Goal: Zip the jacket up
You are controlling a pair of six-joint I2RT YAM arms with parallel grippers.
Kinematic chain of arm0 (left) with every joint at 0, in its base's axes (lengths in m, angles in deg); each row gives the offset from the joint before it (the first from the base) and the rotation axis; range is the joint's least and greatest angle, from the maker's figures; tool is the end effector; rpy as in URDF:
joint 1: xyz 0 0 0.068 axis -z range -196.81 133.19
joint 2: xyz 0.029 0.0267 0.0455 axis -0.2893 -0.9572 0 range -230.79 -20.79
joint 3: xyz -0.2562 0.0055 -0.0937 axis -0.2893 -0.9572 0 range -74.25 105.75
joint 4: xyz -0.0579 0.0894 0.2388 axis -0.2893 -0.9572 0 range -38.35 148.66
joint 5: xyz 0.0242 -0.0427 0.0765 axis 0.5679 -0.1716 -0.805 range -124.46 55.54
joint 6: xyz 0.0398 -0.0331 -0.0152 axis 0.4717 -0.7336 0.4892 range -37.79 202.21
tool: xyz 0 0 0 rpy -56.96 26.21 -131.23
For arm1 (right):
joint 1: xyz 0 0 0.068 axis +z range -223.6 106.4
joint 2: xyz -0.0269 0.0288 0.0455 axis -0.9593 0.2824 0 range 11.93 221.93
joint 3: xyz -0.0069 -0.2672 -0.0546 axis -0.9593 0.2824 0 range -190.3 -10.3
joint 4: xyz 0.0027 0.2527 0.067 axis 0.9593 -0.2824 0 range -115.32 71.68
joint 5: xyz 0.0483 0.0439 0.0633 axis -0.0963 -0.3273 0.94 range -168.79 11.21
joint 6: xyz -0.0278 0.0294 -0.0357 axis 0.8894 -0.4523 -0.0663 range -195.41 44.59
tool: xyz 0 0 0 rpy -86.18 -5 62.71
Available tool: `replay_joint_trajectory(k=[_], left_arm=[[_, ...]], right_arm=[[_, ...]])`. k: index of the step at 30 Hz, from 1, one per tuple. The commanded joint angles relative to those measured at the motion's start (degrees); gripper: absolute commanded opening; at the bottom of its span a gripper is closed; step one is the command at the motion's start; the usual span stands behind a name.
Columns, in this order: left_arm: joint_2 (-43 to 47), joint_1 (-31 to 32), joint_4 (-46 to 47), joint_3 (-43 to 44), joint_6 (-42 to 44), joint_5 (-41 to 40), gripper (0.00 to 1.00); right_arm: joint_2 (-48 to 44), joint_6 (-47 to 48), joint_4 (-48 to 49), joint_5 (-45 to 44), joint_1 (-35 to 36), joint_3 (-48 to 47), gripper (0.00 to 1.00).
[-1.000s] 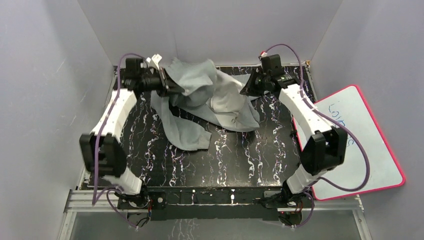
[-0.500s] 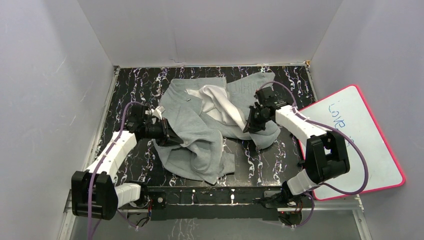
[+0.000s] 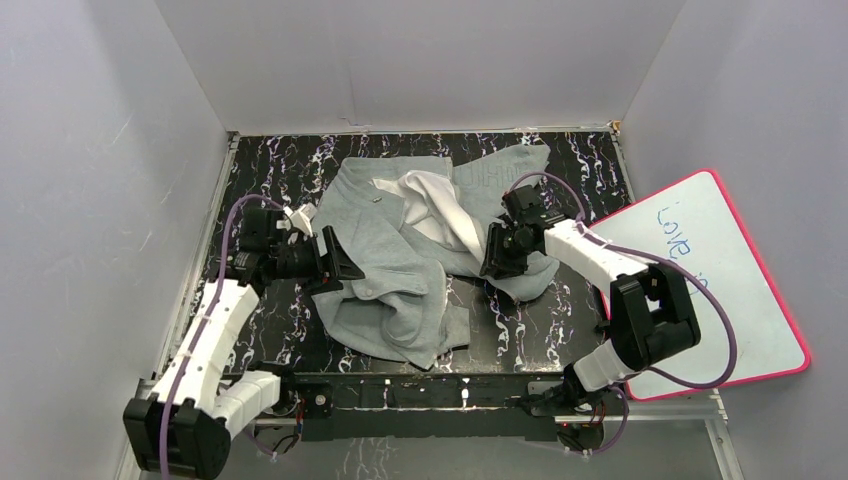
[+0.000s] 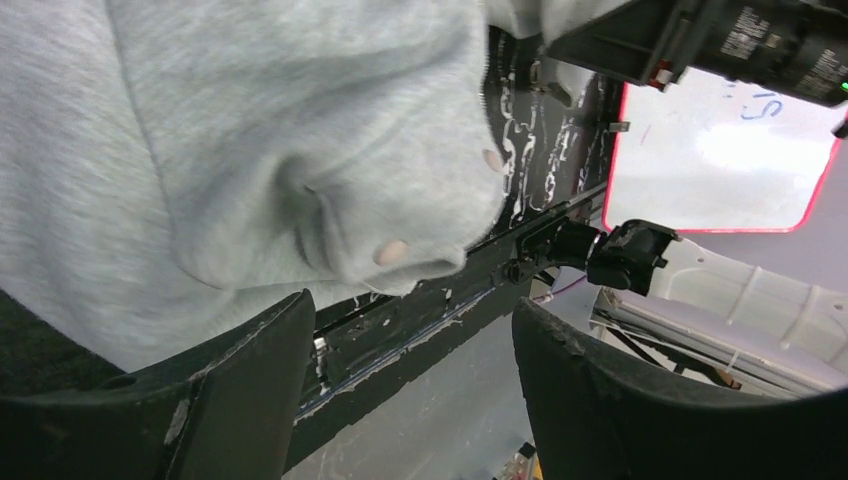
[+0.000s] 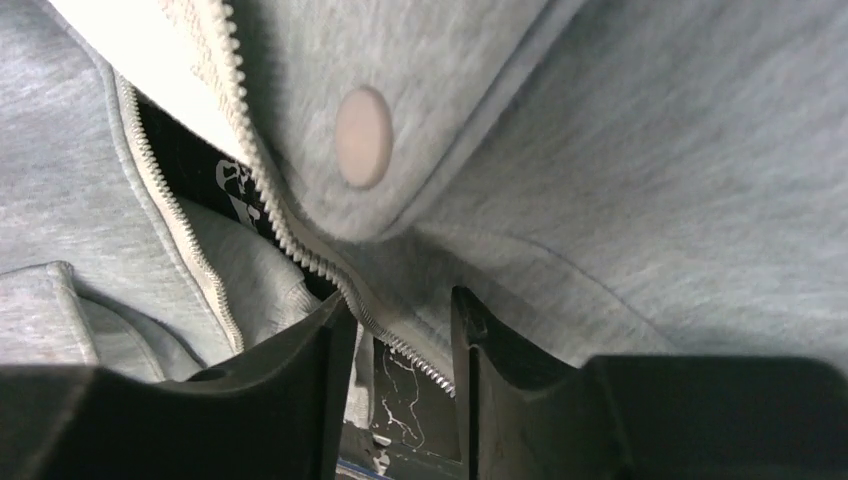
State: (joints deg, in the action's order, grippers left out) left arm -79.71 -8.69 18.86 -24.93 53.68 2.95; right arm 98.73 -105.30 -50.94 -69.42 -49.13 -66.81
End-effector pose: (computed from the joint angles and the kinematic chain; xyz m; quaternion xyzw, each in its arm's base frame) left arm 0.1968 -0.0499 0.2803 -0.0478 0.8940 -0.3888 0.2175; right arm 0.2678 0.1281 0.2081 0.0267 0.9688 0.1772 0.1713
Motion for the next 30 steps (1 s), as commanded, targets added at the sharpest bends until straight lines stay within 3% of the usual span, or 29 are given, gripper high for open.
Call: replay_joint_trajectory(k=[1, 5, 14, 21, 30], left_arm=[[6.0, 3.2, -4.0, 3.4, -3.9, -1.8, 0.72], [10.0, 9.2, -4.8, 3.1, -9.5, -5.0, 0.74], [9.7, 27.6, -3.5, 1.0, -18.5, -18.0, 0.77], [-8.2, 50.9, -3.7, 9.6, -23.4, -36.3, 0.79], [-29.0, 63.0, -3.7, 20.6, -30.0, -50.4, 0.81]], right_arm=[[-4.1, 0.7, -0.9, -2.1, 0.7, -0.8, 0.52], [-7.3, 1.4, -3.8, -4.2, 0.9, -2.0, 0.63], [-15.1, 1.9, -9.0, -7.8, 0.9, -1.8, 0.70], [-16.8, 2.1, -9.8, -8.7, 0.9, -0.4, 0.71], [-18.2, 1.5, -9.3, -8.5, 0.9, 1.5, 0.72]])
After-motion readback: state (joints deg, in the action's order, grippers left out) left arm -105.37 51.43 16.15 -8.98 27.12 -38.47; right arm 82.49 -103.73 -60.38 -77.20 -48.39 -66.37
